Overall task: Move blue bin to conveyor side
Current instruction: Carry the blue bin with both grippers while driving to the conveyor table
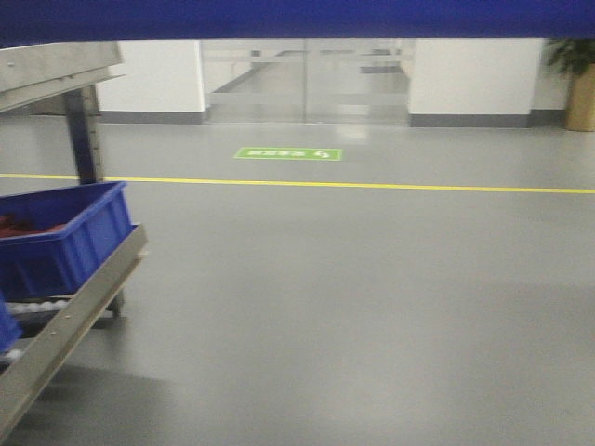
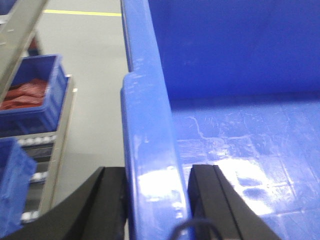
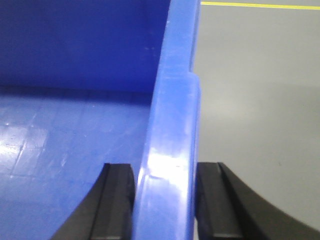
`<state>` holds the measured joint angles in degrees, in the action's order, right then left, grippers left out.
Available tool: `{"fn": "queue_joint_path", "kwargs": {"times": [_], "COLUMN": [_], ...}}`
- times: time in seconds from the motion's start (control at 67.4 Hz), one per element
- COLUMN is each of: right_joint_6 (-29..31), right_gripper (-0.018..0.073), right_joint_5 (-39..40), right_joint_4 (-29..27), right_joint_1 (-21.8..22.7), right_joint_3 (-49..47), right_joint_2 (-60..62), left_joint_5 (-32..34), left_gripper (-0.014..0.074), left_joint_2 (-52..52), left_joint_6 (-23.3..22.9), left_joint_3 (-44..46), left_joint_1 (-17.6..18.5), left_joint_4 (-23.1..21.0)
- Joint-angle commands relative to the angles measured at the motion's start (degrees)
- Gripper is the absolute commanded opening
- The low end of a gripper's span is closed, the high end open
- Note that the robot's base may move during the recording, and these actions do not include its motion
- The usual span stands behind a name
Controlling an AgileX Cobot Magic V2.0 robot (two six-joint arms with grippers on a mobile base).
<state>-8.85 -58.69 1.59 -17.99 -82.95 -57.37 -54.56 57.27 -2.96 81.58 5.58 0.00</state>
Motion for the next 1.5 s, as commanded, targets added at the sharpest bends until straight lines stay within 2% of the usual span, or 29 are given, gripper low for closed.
{"fn": "queue_joint_path", "kwargs": {"times": [0.0,1.484], "right_joint_6": [1.9,1.9], "right_gripper": [-0.0078,-0.0078], "right_joint_5": [7.3,7.3], "right_joint_4": [2.2,2.2], "right_joint_1": [0.2,0.2], "right_joint_3": [-0.8,-0.8], "right_joint_2": [1.3,1.3], "left_joint_5": [6.6,6.6], "left_gripper": [-0.002,-0.002], "left_joint_2": [-1.0,-1.0], "left_joint_6": [0.9,0.9], "left_joint_3": [0.8,0.8], "left_joint_1": [0.1,0.1], "left_joint_4": [0.7,0.7]}}
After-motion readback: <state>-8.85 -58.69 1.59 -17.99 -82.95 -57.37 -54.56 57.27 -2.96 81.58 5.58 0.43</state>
